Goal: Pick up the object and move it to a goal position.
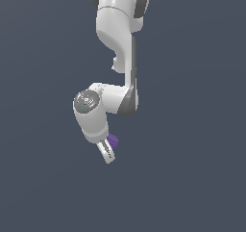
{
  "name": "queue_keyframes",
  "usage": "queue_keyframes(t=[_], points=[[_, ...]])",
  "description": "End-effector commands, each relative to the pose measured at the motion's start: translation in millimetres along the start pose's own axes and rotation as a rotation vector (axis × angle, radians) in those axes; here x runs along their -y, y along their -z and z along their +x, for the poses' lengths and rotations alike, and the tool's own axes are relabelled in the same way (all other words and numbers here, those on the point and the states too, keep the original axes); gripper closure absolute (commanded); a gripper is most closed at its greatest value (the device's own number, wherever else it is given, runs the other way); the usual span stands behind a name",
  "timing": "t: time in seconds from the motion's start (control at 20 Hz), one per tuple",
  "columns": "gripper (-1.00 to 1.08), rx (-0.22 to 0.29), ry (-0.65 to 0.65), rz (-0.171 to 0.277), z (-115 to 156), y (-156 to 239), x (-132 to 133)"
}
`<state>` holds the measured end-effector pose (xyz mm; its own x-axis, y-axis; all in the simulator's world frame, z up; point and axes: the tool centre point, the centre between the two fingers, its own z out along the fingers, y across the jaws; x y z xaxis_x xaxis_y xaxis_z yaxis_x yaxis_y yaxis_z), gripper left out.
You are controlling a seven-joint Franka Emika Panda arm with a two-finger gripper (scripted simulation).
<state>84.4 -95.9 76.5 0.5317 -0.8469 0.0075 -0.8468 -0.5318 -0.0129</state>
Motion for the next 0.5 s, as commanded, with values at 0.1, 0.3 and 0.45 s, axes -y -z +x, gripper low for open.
queue_keyframes(t=[0.1,0.3,0.45], points=[[1.08,0.008,0.000,-0.011,28,-6,-43],[1.08,0.008,0.000,-0.011,51,-6,-70],[1.08,0.008,0.000,-0.011,62,-6,-83]])
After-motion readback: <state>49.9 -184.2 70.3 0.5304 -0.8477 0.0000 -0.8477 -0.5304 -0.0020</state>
